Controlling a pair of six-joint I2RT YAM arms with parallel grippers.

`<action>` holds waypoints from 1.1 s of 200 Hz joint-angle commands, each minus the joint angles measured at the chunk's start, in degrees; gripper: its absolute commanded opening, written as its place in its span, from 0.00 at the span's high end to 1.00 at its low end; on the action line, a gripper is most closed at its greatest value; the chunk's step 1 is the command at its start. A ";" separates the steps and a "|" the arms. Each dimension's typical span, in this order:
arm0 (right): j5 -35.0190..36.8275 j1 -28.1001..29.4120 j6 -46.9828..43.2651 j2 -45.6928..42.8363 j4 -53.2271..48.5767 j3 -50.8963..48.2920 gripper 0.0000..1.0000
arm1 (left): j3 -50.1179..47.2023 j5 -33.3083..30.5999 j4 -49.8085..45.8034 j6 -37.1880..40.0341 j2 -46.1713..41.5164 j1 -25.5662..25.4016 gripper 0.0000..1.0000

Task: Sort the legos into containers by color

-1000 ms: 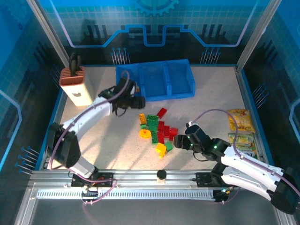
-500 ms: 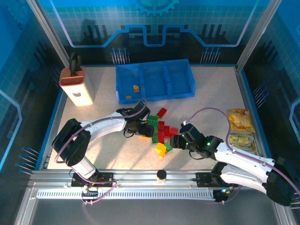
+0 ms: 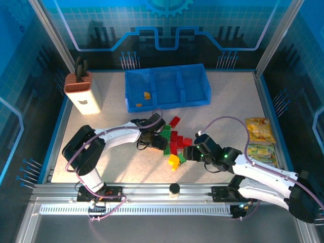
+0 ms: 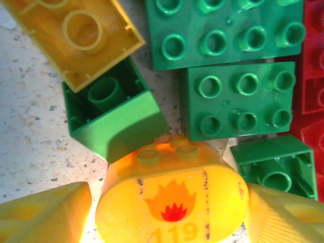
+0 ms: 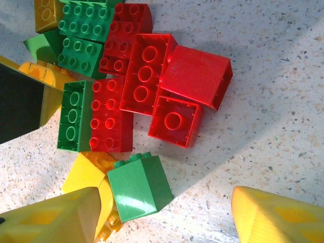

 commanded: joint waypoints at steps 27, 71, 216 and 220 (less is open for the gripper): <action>1.60 0.57 1.05 -1.76 0.33 -1.16 0.30 | 0.50 -3.55 -2.48 0.43 0.58 -0.39 0.33; 2.07 0.57 1.14 -2.76 -0.25 -1.43 0.30 | -0.21 -3.85 -1.10 1.26 -1.01 -0.29 0.51; 1.29 0.40 0.13 -1.09 1.30 -0.55 0.30 | 18.23 -1.19 -4.64 5.06 -6.38 19.96 0.53; 1.21 0.38 0.13 -1.11 1.20 -0.48 0.30 | 20.04 -1.27 -5.02 5.27 -5.13 20.56 0.53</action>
